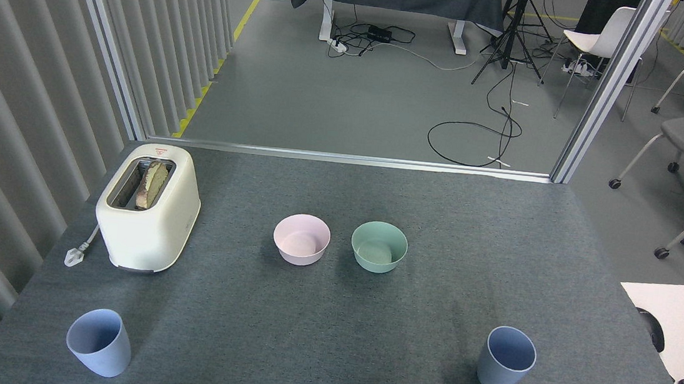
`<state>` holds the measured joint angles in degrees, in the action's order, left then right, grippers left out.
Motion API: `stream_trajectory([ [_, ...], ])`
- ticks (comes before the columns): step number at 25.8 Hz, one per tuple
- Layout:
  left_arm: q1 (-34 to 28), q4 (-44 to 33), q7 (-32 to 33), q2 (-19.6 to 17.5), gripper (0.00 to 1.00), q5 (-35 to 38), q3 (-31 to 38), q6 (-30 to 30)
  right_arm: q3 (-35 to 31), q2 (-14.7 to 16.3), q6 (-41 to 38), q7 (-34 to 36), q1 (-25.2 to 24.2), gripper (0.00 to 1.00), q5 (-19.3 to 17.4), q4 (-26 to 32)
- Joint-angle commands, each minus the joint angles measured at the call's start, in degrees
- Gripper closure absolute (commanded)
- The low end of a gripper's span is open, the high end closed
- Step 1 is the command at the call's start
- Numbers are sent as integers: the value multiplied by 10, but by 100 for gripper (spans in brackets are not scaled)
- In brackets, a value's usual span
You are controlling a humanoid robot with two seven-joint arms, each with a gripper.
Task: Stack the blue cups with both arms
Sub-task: 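Move the left gripper up to the blue cup nearest it, then grasp the blue cup with the left gripper and lift it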
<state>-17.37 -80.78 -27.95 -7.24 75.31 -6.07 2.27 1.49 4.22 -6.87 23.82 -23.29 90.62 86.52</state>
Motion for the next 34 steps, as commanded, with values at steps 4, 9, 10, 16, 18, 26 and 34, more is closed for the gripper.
stream_trajectory([
  [4,20,30,-1,7,0,-2,4,47,0,0,1,-1,1,0,0,0],
  [9,47,60,0,7,0,-6,8,99,0,0,1,-1,1,0,1,-4],
  [10,51,64,0,7,0,-11,14,100,0,0,1,-1,1,0,1,-4],
  [16,75,95,0,5,0,-57,37,103,0,0,1,-1,1,0,2,-5],
  [18,84,107,0,2,0,-57,40,102,0,0,1,-1,1,0,2,-5],
  [26,107,123,0,3,0,-57,40,99,0,0,1,-1,1,0,3,-6],
  [34,150,166,0,-2,0,-57,40,99,0,0,1,-1,1,0,3,-7],
])
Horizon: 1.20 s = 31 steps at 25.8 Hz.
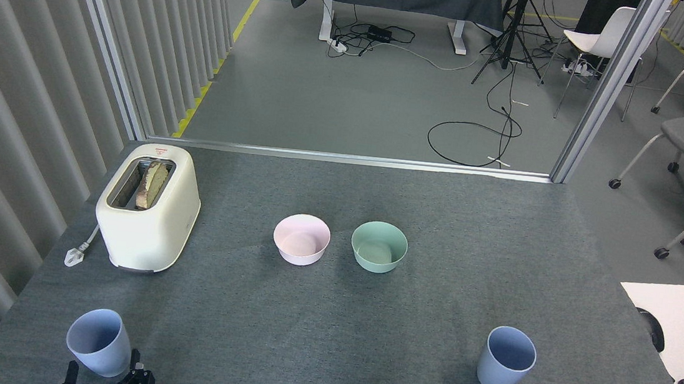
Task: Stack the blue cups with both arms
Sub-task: 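Grasp the blue cup with the left gripper and lift it, then carry the blue cup toward the table centre with the left gripper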
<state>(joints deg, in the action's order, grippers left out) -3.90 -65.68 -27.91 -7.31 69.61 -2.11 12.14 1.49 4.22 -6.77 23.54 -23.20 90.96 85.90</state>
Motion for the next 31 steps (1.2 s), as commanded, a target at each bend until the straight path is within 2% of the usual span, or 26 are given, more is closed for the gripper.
stream_trajectory([
  [1,20,20,0,-2,0,0,0,1,1,0,0,2,0,0,0,0],
  [11,65,70,1,-2,1,0,0,2,1,1,1,4,-3,0,0,0],
  [12,66,70,1,-2,4,0,0,2,1,1,1,4,-3,0,0,0],
  [14,66,70,1,-2,23,0,0,-2,1,1,0,4,-3,0,0,0],
  [16,65,70,1,-3,35,2,-1,-5,0,1,0,4,-3,0,0,0],
  [19,60,62,1,-2,46,6,-2,-10,1,1,0,4,-3,0,0,0],
  [22,53,20,1,-3,48,12,-10,-27,1,1,1,4,-3,0,0,0],
  [24,49,-11,1,-3,47,18,-41,-44,1,1,1,4,-3,0,0,0],
  [27,60,-31,1,-1,46,48,-129,-54,1,1,1,4,-3,0,1,0],
  [31,96,-16,1,32,45,94,-224,-54,1,1,1,4,-4,0,2,0],
])
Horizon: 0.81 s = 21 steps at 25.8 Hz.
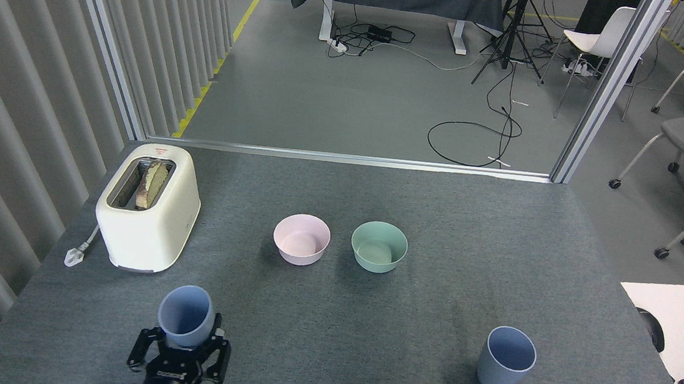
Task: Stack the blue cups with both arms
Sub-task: 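Carry the blue cup toward the table centre with the left gripper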
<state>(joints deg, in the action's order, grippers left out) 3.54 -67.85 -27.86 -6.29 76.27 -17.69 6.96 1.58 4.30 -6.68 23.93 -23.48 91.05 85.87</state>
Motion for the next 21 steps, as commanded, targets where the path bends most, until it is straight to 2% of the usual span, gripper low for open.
stream_trajectory([
  [1,29,16,0,30,45,28,-83,-3,0,1,0,1,-1,0,1,0],
  [8,76,119,0,95,46,39,-128,-3,0,2,0,3,-2,0,1,0],
  [11,88,148,0,101,46,48,-130,1,0,2,0,3,-2,0,2,0],
  [19,85,166,0,102,45,67,-133,3,4,2,0,3,-2,0,2,0],
  [21,85,166,0,102,41,66,-133,4,4,3,0,3,-2,0,2,0],
])
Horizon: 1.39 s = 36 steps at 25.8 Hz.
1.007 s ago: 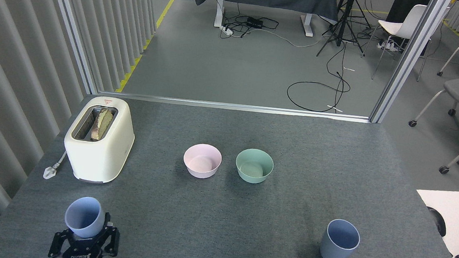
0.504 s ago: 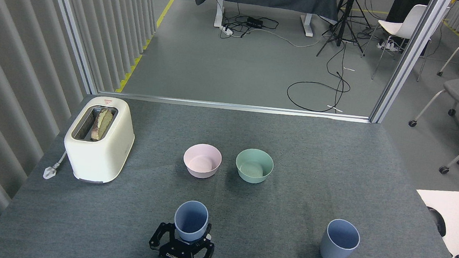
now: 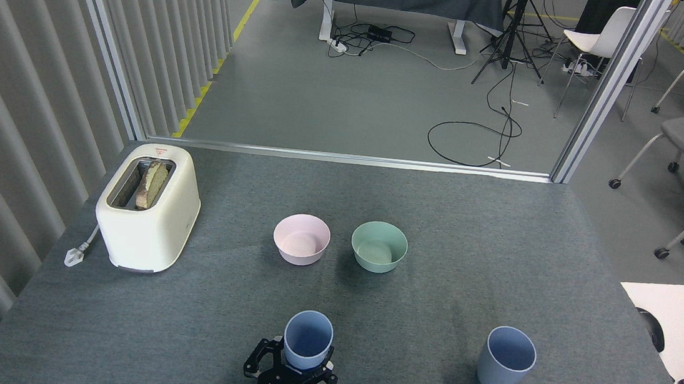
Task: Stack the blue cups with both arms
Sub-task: 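Carry the blue cup toward the table centre with the left gripper, then set the cup down, open the left gripper and withdraw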
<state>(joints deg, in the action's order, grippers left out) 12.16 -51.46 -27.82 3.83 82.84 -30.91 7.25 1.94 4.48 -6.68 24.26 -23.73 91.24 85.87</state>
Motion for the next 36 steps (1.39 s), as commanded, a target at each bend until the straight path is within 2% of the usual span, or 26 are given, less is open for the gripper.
stream_trajectory([
  [1,-1,2,0,1,40,-3,1,1,1,0,0,0,0,0,0,0],
  [4,-1,1,0,2,37,-6,1,1,2,0,0,0,0,0,0,0],
  [7,-1,3,0,9,26,-8,5,2,2,0,0,0,0,0,0,0],
  [9,-2,2,0,10,7,-10,6,2,2,0,0,1,0,0,0,0],
  [11,-3,2,-1,10,1,-13,5,2,2,0,0,1,0,0,0,0],
  [22,-16,-4,-1,10,0,-13,6,0,2,0,1,1,0,0,0,0],
  [28,-72,-61,-1,4,0,-12,9,2,2,1,1,1,-1,0,0,0],
  [36,-154,-125,-1,-17,0,-12,103,2,5,1,1,1,-3,0,0,-1],
])
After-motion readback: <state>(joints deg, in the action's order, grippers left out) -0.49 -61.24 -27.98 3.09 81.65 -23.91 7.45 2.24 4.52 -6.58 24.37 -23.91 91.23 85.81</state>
